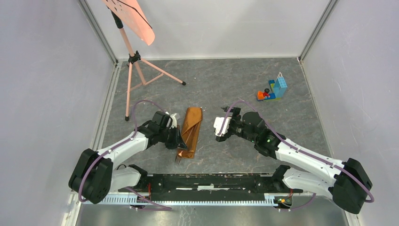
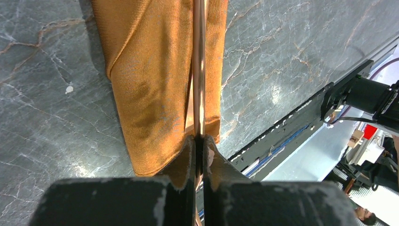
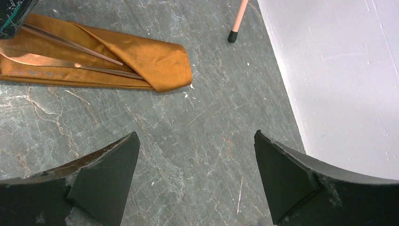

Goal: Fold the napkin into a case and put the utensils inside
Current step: Insert the fork into the folded napkin.

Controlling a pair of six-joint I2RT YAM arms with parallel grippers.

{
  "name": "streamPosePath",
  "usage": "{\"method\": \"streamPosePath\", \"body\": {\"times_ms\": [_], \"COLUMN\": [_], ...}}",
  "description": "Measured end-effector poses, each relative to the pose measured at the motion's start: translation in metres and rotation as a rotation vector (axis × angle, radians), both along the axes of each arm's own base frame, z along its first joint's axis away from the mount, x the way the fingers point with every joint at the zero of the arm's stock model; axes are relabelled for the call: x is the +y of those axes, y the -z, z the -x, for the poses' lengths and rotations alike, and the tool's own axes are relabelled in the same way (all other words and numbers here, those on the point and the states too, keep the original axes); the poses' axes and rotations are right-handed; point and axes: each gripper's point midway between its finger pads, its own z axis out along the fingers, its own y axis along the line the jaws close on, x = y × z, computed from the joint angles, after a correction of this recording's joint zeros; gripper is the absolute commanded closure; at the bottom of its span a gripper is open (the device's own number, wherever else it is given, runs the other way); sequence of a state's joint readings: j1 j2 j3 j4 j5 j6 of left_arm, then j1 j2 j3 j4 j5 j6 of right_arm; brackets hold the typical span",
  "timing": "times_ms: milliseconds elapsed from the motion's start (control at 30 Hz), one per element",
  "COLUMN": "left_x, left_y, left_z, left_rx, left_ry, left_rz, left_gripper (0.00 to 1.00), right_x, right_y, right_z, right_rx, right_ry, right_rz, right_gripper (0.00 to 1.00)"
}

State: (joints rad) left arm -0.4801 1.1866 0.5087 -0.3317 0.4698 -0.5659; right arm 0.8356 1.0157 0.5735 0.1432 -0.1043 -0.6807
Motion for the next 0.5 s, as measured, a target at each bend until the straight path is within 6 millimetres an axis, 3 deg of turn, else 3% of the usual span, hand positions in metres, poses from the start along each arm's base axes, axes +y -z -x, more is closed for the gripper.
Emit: {"method": "streamPosePath", "body": {"times_ms": [500], "left_x": [-0.003], "left_y": [0.013], "left_z": [-0.004], "left_rx": [0.037], "left_ry": [0.001], "left_rz": [-0.016], "left_gripper": [0.98], "right_x": [0.001], "right_y": [0.002], "right_z": [-0.001], "right_rx": [0.003], "right_ry": [0.000], "right_rz": [0.003], "right_gripper": [0.02]}}
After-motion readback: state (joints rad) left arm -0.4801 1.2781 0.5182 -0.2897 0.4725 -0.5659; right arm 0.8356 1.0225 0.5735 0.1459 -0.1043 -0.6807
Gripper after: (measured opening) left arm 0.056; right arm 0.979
